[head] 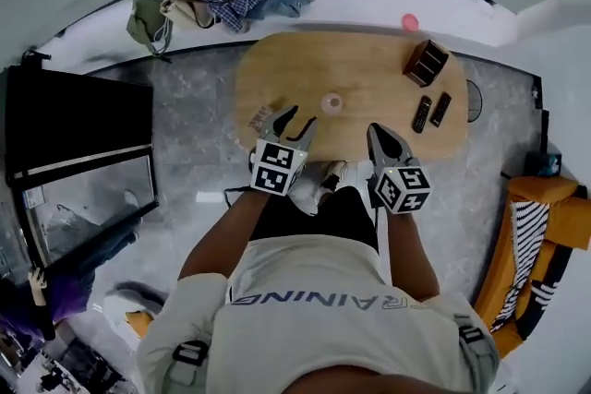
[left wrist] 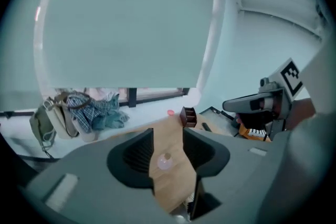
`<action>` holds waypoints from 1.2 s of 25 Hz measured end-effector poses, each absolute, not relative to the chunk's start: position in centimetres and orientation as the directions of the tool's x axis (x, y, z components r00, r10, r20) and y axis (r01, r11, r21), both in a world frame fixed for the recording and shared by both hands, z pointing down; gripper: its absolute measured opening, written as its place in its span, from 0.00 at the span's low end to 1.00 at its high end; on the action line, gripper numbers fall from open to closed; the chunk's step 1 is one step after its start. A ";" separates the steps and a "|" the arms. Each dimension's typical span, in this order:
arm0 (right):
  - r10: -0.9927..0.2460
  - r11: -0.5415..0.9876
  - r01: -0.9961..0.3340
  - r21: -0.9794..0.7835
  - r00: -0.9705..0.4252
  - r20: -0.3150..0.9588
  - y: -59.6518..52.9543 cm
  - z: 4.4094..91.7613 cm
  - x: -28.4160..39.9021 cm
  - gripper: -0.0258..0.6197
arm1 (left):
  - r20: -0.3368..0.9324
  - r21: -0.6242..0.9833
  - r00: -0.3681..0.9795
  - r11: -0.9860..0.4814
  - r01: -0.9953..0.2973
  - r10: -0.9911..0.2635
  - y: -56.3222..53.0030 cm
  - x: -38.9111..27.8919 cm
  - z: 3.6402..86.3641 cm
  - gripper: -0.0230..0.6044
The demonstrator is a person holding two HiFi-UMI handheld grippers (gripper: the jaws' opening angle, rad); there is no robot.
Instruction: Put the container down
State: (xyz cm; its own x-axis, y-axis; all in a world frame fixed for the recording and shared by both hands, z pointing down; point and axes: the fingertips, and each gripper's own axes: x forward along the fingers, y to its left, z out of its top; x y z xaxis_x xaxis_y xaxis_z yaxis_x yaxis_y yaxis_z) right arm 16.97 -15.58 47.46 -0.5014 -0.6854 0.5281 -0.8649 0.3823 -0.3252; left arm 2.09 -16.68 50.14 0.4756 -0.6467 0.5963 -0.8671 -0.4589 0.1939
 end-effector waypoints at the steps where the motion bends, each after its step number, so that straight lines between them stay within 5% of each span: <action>1: -0.698 0.388 -0.866 -0.316 -0.500 0.512 -15.7 46.1 16.5 0.07 | 0.571 0.181 0.480 -0.468 -0.865 -0.666 -16.2 1.6 48.3 0.29; 11: -0.798 0.474 -0.855 -0.208 -0.517 0.309 -19.0 32.1 12.8 0.07 | 0.334 0.157 0.455 -0.427 -0.890 -0.826 -16.0 -4.7 31.5 0.04; 30: -0.797 0.557 -0.820 -0.134 -0.573 0.190 -20.5 24.5 10.4 0.06 | 0.220 0.090 0.395 -0.385 -0.919 -0.892 -16.1 -6.1 24.0 0.04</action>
